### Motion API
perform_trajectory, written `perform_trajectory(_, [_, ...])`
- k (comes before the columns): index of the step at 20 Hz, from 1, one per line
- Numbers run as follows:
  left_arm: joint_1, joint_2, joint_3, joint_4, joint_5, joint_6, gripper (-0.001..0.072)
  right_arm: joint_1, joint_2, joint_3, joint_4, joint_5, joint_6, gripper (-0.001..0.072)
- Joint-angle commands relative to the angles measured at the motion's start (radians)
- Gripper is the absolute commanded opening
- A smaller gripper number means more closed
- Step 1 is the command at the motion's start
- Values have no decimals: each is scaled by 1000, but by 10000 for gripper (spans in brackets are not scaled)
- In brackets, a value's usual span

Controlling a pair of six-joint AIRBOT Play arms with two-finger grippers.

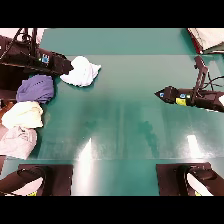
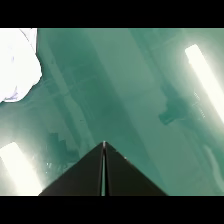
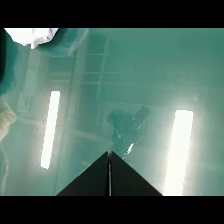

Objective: Fold the shirts.

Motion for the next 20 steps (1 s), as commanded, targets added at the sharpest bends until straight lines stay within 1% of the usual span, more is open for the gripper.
perform_trajectory(1, [0, 1, -2, 0, 0, 0, 21, 1, 0, -2, 1, -2, 0, 18])
perform_trajectory(12, [0, 1, 0, 0, 0, 0, 21, 1, 3, -11, 0, 0, 0, 18])
perform_trajectory(18, [0, 1, 0, -3, 27, 0, 21, 1, 3, -10, 8, -3, 0, 19])
perform_trajectory(20, [0, 1, 0, -9, 69, 2, 22, 1, 3, -11, 8, 8, 0, 18])
